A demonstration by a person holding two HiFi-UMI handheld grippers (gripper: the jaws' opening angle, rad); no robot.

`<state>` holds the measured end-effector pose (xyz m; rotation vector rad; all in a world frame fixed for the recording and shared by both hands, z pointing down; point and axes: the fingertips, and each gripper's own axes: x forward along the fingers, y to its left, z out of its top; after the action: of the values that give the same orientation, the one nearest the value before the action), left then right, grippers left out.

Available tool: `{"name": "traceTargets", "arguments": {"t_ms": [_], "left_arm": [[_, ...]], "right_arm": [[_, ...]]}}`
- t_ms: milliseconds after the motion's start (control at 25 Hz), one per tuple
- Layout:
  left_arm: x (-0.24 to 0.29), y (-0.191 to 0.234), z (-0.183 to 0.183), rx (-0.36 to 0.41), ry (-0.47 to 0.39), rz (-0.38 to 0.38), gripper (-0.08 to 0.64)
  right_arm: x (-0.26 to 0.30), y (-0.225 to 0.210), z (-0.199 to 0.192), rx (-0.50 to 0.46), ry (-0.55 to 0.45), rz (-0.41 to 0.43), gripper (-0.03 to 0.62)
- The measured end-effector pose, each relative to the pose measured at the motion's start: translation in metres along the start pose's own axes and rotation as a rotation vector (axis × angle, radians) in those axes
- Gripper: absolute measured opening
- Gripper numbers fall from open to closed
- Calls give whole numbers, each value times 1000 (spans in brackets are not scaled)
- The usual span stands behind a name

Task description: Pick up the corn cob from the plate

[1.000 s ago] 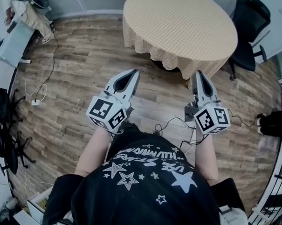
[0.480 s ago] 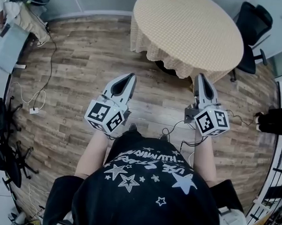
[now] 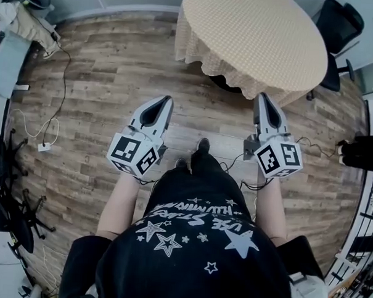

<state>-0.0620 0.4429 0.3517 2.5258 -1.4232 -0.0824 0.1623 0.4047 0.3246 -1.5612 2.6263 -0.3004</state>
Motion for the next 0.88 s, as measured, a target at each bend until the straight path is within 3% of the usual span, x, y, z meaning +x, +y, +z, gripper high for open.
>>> {"name": "traceTargets", "arguments": {"t_ms": [440, 880], "left_arm": [[31, 48, 13, 13, -3, 53, 6], [115, 107, 36, 28, 23, 85, 6]], "right_arm": [[79, -11, -5, 46, 15, 38, 32], [185, -61, 7, 82, 16, 37, 32]]}}
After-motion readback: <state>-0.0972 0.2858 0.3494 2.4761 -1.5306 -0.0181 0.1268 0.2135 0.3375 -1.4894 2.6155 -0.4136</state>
